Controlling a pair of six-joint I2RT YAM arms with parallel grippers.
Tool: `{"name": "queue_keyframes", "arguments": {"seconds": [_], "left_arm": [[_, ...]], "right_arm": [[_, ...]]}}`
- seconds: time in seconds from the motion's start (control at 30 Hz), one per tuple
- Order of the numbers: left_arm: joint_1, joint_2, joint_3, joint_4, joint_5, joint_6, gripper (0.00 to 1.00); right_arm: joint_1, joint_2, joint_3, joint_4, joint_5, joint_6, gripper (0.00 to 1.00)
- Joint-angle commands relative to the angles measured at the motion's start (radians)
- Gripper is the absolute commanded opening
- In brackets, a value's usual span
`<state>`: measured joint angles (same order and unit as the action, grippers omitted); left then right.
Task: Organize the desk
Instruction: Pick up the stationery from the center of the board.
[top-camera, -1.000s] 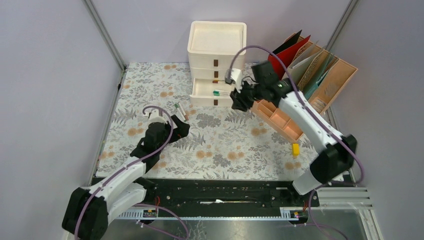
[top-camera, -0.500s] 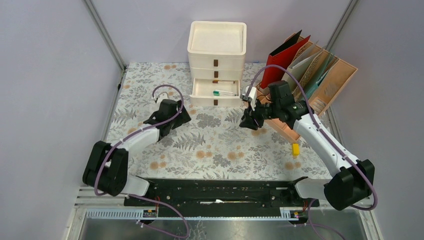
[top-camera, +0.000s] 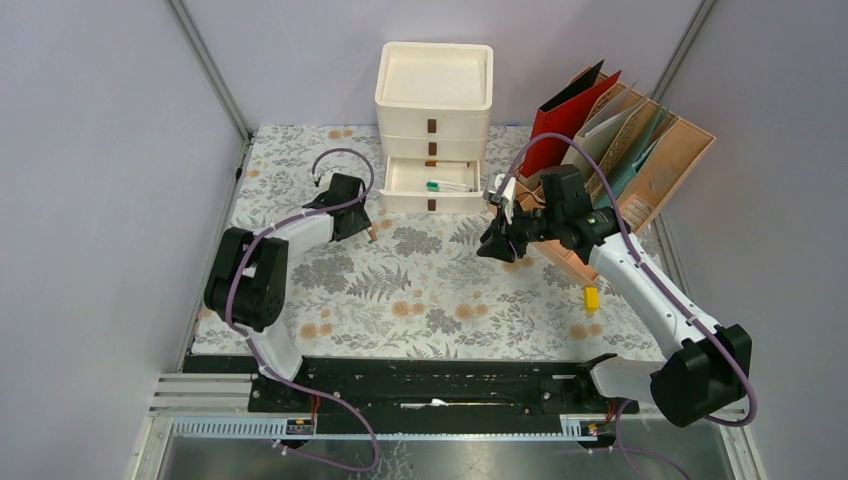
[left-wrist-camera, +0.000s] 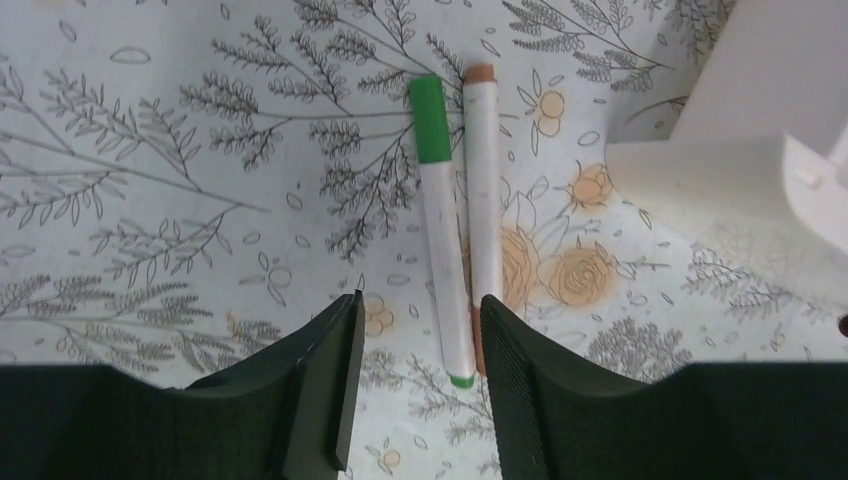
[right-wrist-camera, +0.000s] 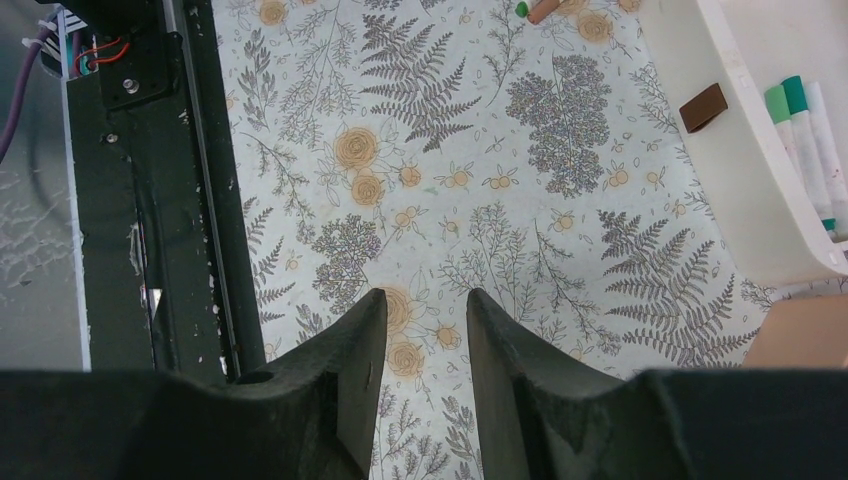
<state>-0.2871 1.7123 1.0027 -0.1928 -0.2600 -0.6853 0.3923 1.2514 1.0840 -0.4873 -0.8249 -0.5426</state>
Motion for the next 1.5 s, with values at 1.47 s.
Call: {"name": "queue_keyframes", "arguments": {"seconds": [1.47], "left_arm": [[0.023, 0.204, 0.155, -0.201, -0.11, 0.04, 0.09]], "right_arm": [[-0.003, -0.02, -0.012, 0.026, -0.029, -0.006, 0.42]]}}
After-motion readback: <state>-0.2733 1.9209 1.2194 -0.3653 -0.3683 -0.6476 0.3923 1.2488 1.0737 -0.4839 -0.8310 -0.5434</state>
